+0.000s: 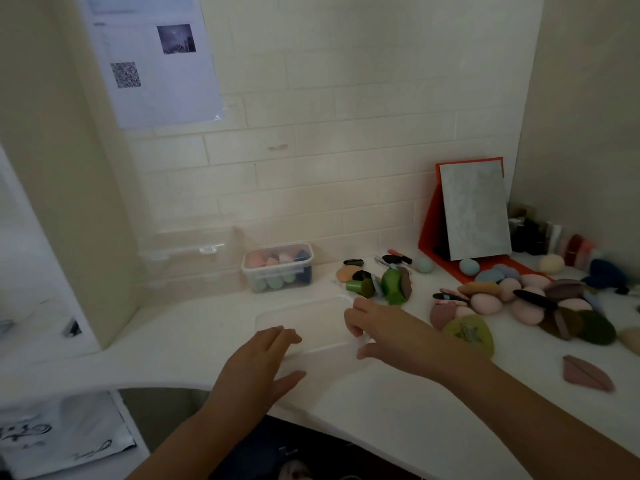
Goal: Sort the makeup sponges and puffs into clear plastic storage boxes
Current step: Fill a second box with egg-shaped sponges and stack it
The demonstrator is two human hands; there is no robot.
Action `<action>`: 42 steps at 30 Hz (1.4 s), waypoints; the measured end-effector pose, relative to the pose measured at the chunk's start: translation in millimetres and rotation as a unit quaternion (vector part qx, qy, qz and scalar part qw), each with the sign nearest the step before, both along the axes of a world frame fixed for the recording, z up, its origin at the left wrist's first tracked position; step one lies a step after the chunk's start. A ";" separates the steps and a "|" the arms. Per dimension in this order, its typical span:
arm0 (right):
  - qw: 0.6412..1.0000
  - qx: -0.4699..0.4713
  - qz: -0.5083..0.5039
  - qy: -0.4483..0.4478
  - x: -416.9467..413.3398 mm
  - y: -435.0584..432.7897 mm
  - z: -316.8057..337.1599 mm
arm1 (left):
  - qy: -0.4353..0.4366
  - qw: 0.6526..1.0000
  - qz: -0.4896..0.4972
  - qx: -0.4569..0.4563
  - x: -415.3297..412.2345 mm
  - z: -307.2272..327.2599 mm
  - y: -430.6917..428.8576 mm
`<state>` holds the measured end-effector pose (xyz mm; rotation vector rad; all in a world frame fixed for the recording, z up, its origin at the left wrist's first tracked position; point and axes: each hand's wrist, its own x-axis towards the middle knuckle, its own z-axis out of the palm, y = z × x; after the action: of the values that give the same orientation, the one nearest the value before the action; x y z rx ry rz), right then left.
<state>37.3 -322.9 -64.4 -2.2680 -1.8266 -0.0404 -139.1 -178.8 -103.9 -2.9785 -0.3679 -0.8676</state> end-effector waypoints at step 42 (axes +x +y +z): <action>0.964 0.229 -0.089 0.103 35.6 12.4 -78.4 | -0.230 0.953 0.037 -0.194 59.0 69.2 37.8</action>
<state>72.9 -310.5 -142.8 -2.0111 -1.3378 -0.2236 -80.1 -141.0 -34.6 -3.0316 -0.7322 -1.6567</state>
